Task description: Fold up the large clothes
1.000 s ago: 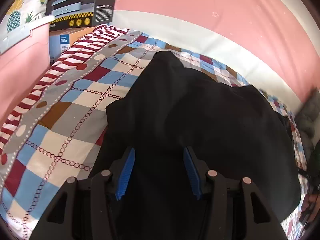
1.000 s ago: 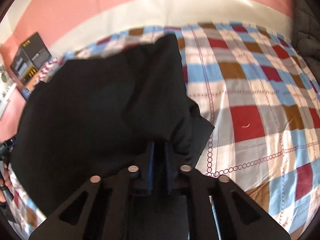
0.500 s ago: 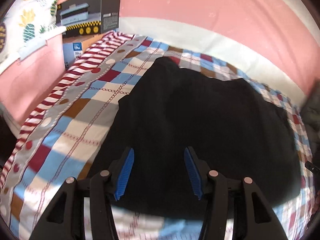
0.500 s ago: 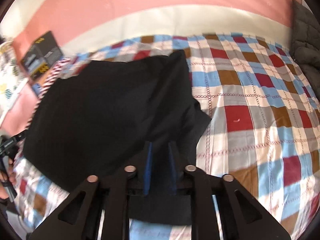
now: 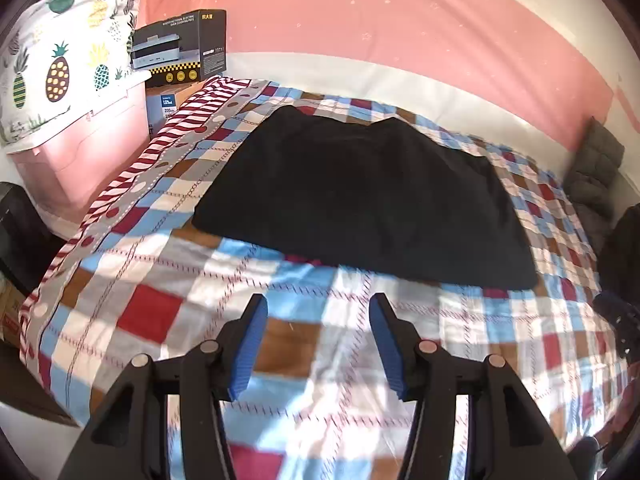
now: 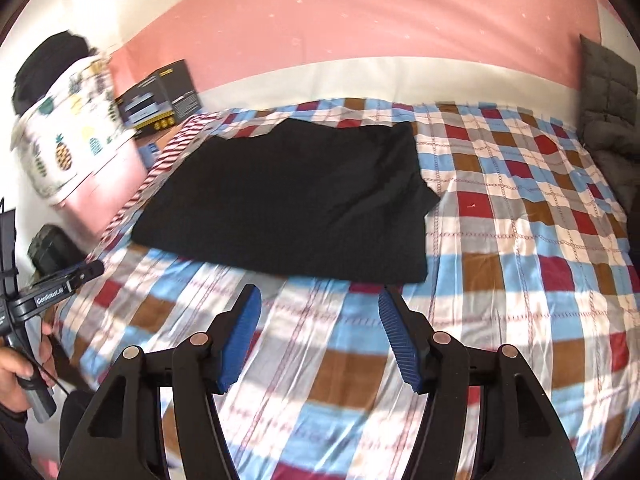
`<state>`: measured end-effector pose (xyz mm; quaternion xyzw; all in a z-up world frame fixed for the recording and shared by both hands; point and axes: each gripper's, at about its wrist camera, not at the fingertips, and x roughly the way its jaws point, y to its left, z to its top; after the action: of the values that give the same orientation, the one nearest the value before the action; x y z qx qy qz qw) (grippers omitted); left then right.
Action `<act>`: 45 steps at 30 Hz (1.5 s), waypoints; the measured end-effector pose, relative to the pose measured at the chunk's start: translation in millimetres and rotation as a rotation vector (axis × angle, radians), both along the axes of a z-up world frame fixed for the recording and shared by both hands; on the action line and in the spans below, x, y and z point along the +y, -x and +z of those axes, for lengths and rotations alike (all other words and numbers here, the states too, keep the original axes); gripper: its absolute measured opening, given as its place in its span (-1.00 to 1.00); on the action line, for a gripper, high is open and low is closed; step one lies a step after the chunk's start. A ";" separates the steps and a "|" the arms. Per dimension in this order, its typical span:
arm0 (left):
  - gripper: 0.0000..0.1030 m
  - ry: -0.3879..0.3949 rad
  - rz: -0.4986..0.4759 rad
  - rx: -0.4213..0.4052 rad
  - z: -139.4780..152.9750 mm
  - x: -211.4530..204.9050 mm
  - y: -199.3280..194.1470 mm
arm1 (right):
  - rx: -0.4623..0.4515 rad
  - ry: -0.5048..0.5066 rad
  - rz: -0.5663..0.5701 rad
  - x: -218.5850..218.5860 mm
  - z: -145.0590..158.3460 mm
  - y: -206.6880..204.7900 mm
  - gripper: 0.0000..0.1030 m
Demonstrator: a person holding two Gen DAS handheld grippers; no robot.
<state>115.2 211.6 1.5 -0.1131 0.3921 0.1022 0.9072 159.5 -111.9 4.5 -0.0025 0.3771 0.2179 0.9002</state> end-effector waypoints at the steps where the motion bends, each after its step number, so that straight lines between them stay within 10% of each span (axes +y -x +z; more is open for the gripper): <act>1: 0.07 0.002 -0.001 0.000 2.8 -4.9 7.5 | -0.003 0.001 0.002 -0.3 0.9 7.9 0.20; 15: 0.17 -0.054 -0.022 0.011 25.4 -59.1 87.6 | -0.076 0.054 0.054 4.3 17.6 113.8 0.20; 45: 0.29 -0.086 -0.023 0.045 17.3 -73.5 93.6 | -0.048 0.083 0.052 13.8 6.9 119.5 0.20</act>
<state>21.6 138.2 18.8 -0.0672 0.4088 0.1111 0.9033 40.0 -98.1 11.4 -0.0548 0.3641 0.2255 0.9020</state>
